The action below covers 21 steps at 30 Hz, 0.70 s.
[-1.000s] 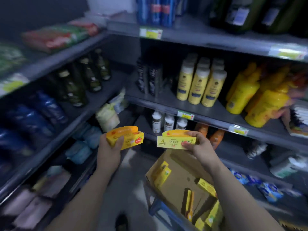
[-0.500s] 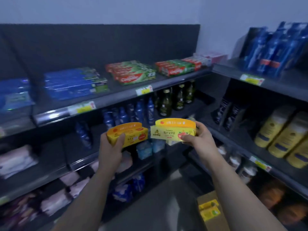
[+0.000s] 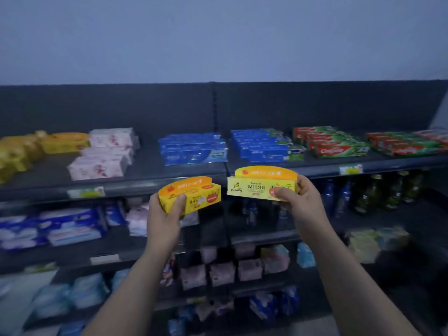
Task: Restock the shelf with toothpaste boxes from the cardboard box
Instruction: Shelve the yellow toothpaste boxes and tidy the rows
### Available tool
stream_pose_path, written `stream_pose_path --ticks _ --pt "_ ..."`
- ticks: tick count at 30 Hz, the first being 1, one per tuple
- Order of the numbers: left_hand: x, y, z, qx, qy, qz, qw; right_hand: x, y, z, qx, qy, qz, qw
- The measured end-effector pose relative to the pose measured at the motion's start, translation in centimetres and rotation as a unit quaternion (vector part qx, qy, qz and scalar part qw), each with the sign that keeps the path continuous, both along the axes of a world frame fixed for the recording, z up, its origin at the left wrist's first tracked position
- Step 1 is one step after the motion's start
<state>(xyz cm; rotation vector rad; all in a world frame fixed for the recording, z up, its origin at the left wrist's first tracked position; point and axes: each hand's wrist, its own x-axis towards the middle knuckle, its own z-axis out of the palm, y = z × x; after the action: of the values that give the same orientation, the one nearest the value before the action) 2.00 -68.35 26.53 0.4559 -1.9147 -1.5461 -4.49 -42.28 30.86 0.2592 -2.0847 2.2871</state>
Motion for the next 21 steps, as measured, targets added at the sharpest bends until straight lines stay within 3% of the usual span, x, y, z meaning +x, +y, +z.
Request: stream_pose_path --ticks 12,21 --pt "7.5 -17.8 3.0 0.014 0.041 0.176 0.983 -0.2 -20.6 3.5 -0.046 0.038 0.130 0.990" --pt "5.1 -27.7 5.6 -0.023 0.057 0.268 0.962 -5.4 -31.1 5.4 -0.047 0.061 0.221 0.972"
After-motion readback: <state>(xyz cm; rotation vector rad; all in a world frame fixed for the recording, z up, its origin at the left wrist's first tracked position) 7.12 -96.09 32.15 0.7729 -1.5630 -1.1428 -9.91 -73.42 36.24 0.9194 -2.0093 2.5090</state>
